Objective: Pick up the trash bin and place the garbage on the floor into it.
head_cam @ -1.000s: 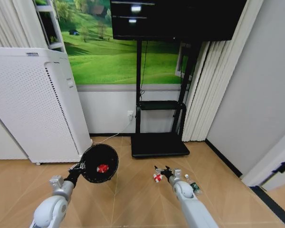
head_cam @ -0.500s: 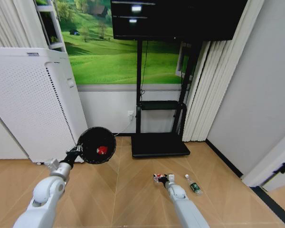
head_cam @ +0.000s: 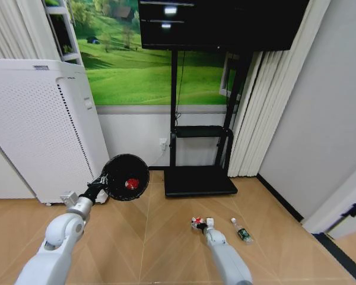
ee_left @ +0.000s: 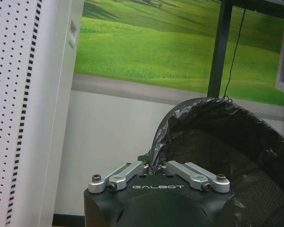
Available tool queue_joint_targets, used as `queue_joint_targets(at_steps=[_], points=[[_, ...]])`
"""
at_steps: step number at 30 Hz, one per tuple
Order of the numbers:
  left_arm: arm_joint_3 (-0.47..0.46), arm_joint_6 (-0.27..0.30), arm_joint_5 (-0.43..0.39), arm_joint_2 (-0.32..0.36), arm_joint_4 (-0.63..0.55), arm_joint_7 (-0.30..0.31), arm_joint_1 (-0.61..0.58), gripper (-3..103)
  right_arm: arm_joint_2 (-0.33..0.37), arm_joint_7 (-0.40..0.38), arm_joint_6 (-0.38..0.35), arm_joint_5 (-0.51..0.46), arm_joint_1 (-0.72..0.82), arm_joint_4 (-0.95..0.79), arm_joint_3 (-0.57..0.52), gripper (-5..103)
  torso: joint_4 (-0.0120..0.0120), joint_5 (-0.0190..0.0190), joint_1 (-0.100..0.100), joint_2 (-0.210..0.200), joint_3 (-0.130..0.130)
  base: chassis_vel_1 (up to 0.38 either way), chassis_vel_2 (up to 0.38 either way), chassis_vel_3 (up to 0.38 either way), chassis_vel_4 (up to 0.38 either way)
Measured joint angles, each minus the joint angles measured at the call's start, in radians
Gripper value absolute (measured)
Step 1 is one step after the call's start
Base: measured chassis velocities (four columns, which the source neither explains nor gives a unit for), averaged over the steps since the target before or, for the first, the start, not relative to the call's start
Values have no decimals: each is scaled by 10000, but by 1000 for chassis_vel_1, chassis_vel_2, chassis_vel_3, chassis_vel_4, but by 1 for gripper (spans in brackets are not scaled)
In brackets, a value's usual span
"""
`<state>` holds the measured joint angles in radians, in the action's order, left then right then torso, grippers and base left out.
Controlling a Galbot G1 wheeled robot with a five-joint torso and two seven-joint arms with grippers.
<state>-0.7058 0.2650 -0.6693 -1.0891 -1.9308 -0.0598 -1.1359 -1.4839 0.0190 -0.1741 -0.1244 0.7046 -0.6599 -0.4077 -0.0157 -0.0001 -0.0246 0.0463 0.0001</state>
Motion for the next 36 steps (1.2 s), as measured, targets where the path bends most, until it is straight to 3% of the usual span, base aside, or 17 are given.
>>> queue_joint_targets(at_steps=[11, 25, 29, 31, 36], points=[[-101, 19, -53, 45, -212, 17, -184, 4, -22, -120, 316, 22, -658, 1376, 13, 100, -1, 0, 0, 0, -1, 0, 0, 0, 0], [-75, 32, -50, 64, -280, 14, -234, 4, -58, 112, 610, -134, -716, 1764, 1, 103, 0, 0, 0, 0, -1, 0, 0, 0, 0], [-93, 33, -50, 68, -299, 12, -256, 4, -75, 149, 622, -188, -685, 1717, -5, 95, 0, 1, 0, 0, -1, 0, 0, 0, 0], [-111, 36, -51, 79, -320, 5, -298, 4, -104, 212, 657, -289, -638, 1623, -5, 84, 0, 0, 0, 0, -1, 0, 0, 0, 0], [-102, 40, -53, 93, -348, 0, -289, 4, -94, 244, 701, -294, -608, 1558, -11, 68, 0, 1, 0, 0, -1, 0, 0, 0, 0]])
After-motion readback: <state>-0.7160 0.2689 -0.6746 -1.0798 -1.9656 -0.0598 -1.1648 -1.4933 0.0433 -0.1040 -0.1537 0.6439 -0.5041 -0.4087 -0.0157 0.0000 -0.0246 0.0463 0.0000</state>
